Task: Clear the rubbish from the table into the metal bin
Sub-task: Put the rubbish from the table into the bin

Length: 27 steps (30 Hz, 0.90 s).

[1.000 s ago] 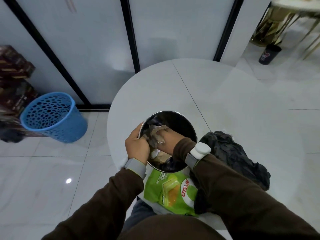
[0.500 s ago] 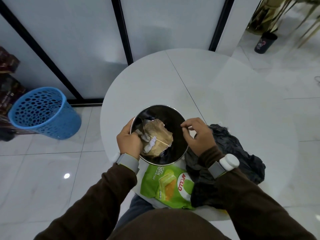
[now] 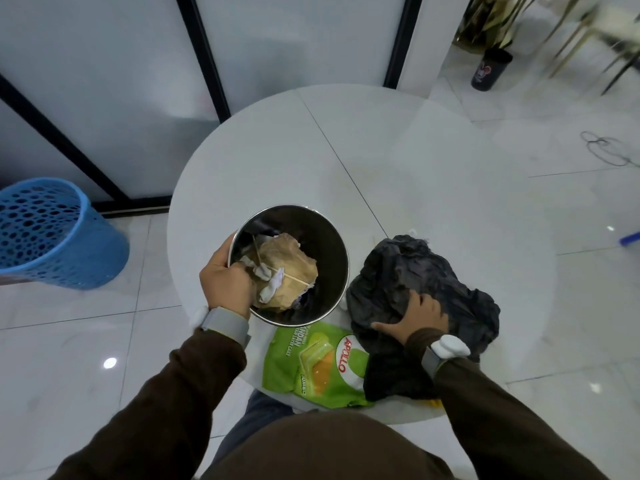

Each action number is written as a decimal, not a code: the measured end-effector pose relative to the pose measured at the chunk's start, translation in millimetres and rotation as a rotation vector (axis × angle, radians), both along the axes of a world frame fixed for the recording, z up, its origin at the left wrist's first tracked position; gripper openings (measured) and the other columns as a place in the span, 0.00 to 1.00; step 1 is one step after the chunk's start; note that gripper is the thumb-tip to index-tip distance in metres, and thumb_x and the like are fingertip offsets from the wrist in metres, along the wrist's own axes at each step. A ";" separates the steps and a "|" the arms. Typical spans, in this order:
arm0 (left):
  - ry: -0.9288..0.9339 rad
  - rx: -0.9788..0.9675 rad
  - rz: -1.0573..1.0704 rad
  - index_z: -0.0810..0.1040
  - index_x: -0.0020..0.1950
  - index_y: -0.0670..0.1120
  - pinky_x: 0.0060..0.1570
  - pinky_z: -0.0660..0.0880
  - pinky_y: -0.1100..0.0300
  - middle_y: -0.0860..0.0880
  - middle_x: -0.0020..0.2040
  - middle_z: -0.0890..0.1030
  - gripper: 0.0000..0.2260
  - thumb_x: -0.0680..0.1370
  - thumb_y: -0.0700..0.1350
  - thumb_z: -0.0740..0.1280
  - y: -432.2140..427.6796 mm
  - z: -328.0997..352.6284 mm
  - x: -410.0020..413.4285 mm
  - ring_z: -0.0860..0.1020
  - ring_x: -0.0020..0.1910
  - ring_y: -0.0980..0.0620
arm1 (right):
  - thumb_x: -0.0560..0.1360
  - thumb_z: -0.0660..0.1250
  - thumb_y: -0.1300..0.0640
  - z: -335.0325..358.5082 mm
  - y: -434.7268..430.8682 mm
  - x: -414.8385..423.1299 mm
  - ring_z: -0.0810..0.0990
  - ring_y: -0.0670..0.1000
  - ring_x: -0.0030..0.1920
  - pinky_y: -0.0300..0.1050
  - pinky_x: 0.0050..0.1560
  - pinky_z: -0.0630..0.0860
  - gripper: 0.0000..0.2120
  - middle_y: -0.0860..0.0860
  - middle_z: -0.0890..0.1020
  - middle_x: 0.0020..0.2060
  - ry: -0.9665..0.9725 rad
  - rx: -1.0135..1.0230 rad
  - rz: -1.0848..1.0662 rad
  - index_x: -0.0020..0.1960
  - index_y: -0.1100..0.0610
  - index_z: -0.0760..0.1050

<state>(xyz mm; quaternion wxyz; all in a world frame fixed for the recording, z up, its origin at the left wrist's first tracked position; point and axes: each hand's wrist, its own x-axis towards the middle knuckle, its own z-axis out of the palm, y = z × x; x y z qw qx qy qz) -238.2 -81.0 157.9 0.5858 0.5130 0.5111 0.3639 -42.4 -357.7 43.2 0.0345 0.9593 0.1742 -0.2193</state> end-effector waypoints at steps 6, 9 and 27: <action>0.012 0.007 -0.022 0.86 0.58 0.51 0.51 0.81 0.61 0.57 0.49 0.86 0.29 0.70 0.25 0.58 -5.2 0.3 2.3 0.84 0.48 0.57 | 0.71 0.67 0.32 -20.5 -1.7 -2.0 0.68 0.60 0.69 0.59 0.67 0.68 0.37 0.55 0.71 0.67 0.061 -0.105 0.052 0.72 0.51 0.65; 0.001 0.006 -0.022 0.86 0.58 0.52 0.49 0.81 0.63 0.57 0.49 0.86 0.30 0.70 0.25 0.58 -5.8 -1.9 -0.6 0.84 0.49 0.57 | 0.79 0.63 0.45 -10.2 2.4 2.8 0.70 0.61 0.66 0.59 0.66 0.69 0.22 0.56 0.74 0.64 0.023 -0.056 0.093 0.70 0.52 0.68; -0.021 -0.013 0.050 0.86 0.55 0.59 0.60 0.81 0.51 0.58 0.52 0.86 0.30 0.72 0.27 0.59 4.2 1.1 -19.6 0.84 0.54 0.55 | 0.67 0.80 0.49 144.8 26.6 71.7 0.76 0.53 0.59 0.45 0.60 0.71 0.40 0.50 0.76 0.61 0.057 0.831 -0.160 0.72 0.52 0.64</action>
